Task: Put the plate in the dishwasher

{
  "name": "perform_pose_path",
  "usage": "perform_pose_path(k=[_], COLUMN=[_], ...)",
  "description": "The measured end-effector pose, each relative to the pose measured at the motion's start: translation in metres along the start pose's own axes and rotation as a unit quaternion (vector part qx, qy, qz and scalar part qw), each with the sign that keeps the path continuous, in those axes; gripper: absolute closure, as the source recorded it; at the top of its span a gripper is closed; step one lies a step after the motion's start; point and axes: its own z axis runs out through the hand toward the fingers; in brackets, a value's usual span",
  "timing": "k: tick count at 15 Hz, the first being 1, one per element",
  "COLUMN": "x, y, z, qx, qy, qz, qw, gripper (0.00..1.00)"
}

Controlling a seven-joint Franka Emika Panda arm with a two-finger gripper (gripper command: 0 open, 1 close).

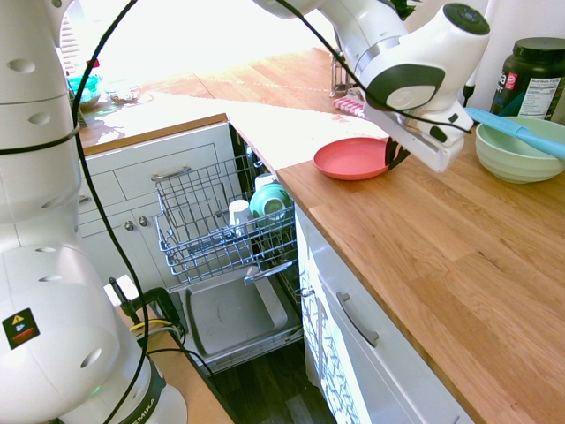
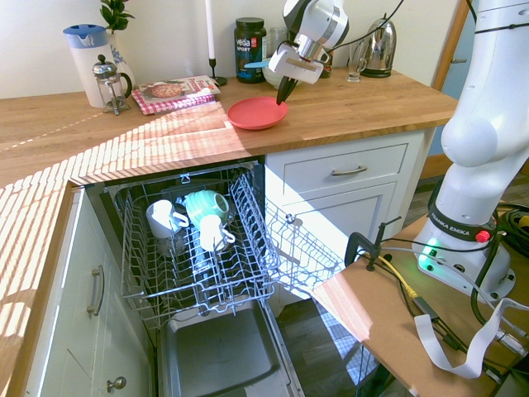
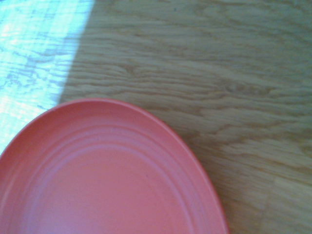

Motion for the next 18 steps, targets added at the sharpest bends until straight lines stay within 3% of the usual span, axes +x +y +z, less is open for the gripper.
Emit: perform_pose_path(k=[3, 5, 8, 10, 12, 14, 18], x=[-0.015, -0.049, -0.153, -0.245, -0.335, -0.41, -0.54], y=[-0.023, -0.063, -0.163, -0.226, -0.273, -0.3, -0.294], z=[-0.077, -0.141, -0.214, -0.227, -0.197, -0.126, 0.021], qx=[-0.019, -0.054, -0.101, -0.127, -0.157, -0.192, -0.27], qy=[0.046, 0.09, 0.146, 0.184, 0.219, 0.246, 0.293], qz=[-0.037, -0.084, -0.165, -0.218, -0.269, -0.322, -0.43], qw=[0.998, 0.991, 0.97, 0.95, 0.925, 0.894, 0.81], gripper=[1.0, 1.0, 1.0, 1.0, 1.0, 1.0, 1.0])
